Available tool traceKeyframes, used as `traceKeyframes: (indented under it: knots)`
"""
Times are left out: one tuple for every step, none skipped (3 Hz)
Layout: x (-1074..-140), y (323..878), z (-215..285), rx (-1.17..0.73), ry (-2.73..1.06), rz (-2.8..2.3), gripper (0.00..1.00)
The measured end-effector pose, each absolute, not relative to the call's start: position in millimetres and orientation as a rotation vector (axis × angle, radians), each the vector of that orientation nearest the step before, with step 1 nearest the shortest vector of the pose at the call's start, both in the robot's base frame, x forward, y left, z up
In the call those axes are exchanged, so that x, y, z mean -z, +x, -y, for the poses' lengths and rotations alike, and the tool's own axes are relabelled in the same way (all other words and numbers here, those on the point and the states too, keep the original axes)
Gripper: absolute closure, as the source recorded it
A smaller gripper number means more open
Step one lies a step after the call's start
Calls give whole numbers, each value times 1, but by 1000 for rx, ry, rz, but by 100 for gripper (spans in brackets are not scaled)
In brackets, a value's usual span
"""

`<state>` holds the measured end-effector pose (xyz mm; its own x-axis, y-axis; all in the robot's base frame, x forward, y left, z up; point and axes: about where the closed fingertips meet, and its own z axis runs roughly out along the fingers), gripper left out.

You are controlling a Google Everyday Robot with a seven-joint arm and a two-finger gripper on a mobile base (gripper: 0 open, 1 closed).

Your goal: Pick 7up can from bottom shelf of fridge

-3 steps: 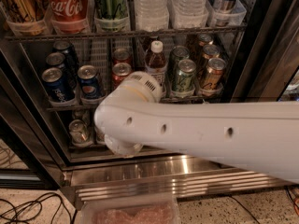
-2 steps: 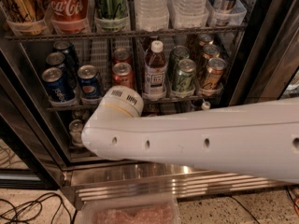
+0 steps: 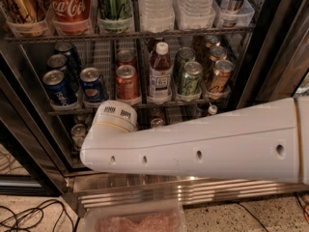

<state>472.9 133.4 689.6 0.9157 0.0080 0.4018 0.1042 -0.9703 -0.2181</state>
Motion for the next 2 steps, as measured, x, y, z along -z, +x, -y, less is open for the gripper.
traceKeyframes:
  knots:
    - [-685, 474, -135, 669, -2850, 139, 100]
    - [-677, 475, -144, 798, -2829, 270, 100]
